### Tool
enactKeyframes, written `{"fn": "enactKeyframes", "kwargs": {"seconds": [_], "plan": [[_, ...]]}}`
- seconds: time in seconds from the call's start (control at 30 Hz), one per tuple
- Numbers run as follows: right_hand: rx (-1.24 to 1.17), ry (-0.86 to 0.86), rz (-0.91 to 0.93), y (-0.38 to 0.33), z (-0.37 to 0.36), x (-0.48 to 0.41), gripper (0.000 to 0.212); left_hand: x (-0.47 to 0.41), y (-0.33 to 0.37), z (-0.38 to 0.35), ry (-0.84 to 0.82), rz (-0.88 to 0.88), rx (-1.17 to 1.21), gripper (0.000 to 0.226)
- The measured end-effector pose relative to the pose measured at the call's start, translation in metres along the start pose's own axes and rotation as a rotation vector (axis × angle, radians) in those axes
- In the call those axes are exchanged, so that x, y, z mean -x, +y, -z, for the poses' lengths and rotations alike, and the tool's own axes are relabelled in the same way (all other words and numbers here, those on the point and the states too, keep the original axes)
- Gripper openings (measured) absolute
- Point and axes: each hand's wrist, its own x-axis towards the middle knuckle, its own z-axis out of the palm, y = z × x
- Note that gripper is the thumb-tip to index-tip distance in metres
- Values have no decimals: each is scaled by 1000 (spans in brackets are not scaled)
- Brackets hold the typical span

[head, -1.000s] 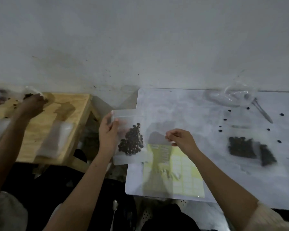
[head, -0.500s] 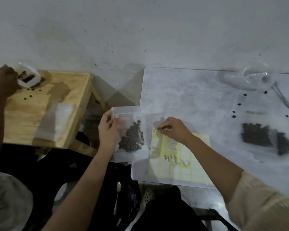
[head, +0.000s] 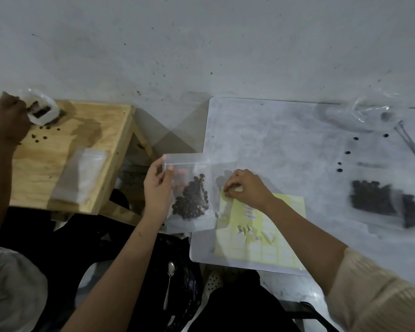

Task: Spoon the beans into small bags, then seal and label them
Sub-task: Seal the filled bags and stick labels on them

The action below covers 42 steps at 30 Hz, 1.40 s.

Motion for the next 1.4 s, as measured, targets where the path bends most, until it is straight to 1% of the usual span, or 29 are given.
{"fn": "enactKeyframes", "kwargs": {"seconds": [0.1, 0.17, 0.23, 0.3, 0.37, 0.47, 0.53, 0.67, 0.77, 0.93, 1.17, 1.4], "plan": [[-34, 21, 12, -4, 1, -1, 3, -1, 0, 0, -4, 9, 14, 31], [-198, 80, -37, -11, 7, 0, 5, -2, 3, -2, -6, 19, 32, 32], [-392, 186, -82, -20, 18, -1, 7, -4, 9, -5, -23, 9, 29, 31], [-517, 292, -99, -30, 34, -3, 12, -4, 17, -12, -47, 1, 43, 29], [-606, 357, -68, -43, 54, -6, 17, -5, 27, -21, -77, -3, 74, 31], [-734, 398, 7, -65, 78, -5, 12, -4, 39, -38, -127, 0, 108, 34], [-743, 401, 17, -75, 87, -3, 11, -4, 45, -50, -161, -1, 136, 36], [-684, 409, -46, -83, 96, 2, 10, -3, 52, -67, -206, -14, 154, 36], [-650, 424, -72, -83, 100, 4, 16, -1, 56, -76, -228, -23, 180, 35], [-597, 427, -102, -85, 104, 6, 18, 2, 56, -85, -259, -27, 188, 35], [-658, 518, -142, -87, 101, 6, 20, 3, 57, -91, -226, -10, 143, 35], [-621, 539, -156, -86, 98, 2, 16, -2, 54, -91, -181, -26, 62, 32]]}}
